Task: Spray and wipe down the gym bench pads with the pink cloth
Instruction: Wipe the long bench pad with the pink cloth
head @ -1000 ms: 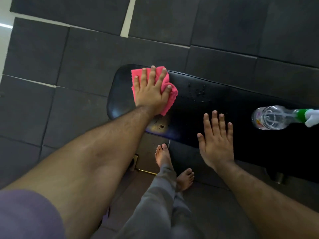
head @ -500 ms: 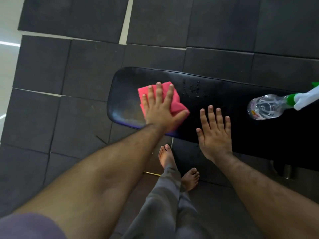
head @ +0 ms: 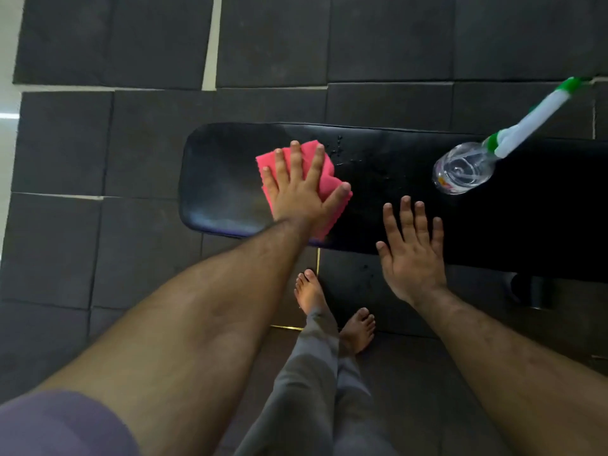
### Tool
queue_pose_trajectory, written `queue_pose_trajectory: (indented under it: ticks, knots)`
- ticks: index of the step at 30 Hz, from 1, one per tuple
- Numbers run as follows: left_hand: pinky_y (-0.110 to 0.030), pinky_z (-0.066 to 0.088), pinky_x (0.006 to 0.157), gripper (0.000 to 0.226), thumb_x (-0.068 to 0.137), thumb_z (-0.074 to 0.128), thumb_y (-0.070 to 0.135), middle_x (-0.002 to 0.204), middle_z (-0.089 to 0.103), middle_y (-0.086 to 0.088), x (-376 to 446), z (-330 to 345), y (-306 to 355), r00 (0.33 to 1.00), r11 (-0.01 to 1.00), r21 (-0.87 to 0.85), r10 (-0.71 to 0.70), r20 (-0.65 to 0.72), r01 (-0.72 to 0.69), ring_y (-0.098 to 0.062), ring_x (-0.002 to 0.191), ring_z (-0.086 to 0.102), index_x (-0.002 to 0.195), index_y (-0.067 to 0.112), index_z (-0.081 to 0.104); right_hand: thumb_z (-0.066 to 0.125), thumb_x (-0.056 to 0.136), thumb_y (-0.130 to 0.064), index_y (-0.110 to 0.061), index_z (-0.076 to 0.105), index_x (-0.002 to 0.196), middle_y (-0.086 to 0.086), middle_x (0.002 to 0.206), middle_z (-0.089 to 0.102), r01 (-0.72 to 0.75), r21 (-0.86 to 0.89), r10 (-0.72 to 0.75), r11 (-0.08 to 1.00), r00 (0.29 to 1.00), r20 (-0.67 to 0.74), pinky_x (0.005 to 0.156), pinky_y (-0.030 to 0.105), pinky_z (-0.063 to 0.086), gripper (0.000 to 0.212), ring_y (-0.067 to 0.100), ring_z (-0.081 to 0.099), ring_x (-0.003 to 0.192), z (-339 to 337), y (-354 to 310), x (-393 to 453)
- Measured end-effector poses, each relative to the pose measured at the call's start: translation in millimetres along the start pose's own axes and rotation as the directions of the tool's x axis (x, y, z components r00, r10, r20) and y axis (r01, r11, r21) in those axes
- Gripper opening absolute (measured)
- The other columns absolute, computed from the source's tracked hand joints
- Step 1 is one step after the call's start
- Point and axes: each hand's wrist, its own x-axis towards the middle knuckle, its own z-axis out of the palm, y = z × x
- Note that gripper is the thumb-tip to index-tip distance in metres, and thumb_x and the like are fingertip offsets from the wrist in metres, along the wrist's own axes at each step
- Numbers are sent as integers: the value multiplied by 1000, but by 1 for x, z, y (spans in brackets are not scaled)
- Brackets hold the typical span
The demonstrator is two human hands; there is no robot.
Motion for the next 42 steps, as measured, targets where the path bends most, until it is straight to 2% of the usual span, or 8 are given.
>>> queue_pose_trajectory:
  ticks: [7,11,16,21,26,35,39,42]
  knots:
    - [-70,9,133,106,87,35,95,186,8,-8,-39,15,-42,826,780,273,546,143,-563,-42,170,3,175,42,8,29,106,-50,-18,9,173,9,182,-1,-54,0,54,999,998,-43,132,57,-5,77,30,-3,168,8,8,-15]
    - [-62,2,136,115,78,27,101,186,-10,-4,5,-25,-79,962,943,224,210,177,-247,-33,171,-9,171,47,-14,24,106,-53,-22,-4,172,4,180,-14,-16,5,16,1000,1000,25,133,56,-8,78,27,-14,166,6,16,-17]
    - [-66,-7,132,105,82,14,104,186,-3,-7,74,-44,-15,990,995,1,-101,93,102,-42,170,-8,173,52,3,27,106,-52,-18,3,173,7,181,-10,-12,51,12,999,1000,-12,133,58,-6,78,30,-9,167,9,17,-18]
    - [-67,-8,132,93,92,24,93,186,7,-6,45,-7,72,976,973,92,206,67,-211,-41,171,-2,173,49,16,30,108,-53,-11,8,172,15,181,0,-57,112,71,992,990,-125,134,59,2,80,33,-1,168,16,15,-23]
    - [-64,2,135,86,102,38,80,184,18,-8,-39,22,29,727,695,214,663,177,-686,-38,170,11,175,40,19,24,107,-61,-10,3,172,18,180,-1,-226,114,239,967,965,-111,134,60,1,86,37,-1,167,13,21,-38]
    - [-64,-7,134,81,100,18,83,186,0,2,55,-26,46,979,979,59,191,76,-195,-33,171,-6,173,52,6,19,103,-58,-12,-5,171,9,179,-17,-193,148,191,970,981,29,134,54,-7,85,26,-19,165,7,39,-46]
    - [-62,-9,134,77,105,22,76,186,3,0,42,-4,109,934,926,129,346,93,-356,-32,172,-4,175,45,10,19,104,-56,-7,-1,170,10,178,-13,-234,246,239,941,971,11,134,53,-7,84,28,-13,166,1,31,-43]
    - [-63,1,135,79,106,33,71,185,14,-7,-15,21,103,787,769,168,601,140,-617,-35,171,8,176,37,20,18,105,-57,-5,2,170,12,179,-9,-236,291,245,927,969,5,135,53,-5,84,29,-9,167,-4,30,-44]
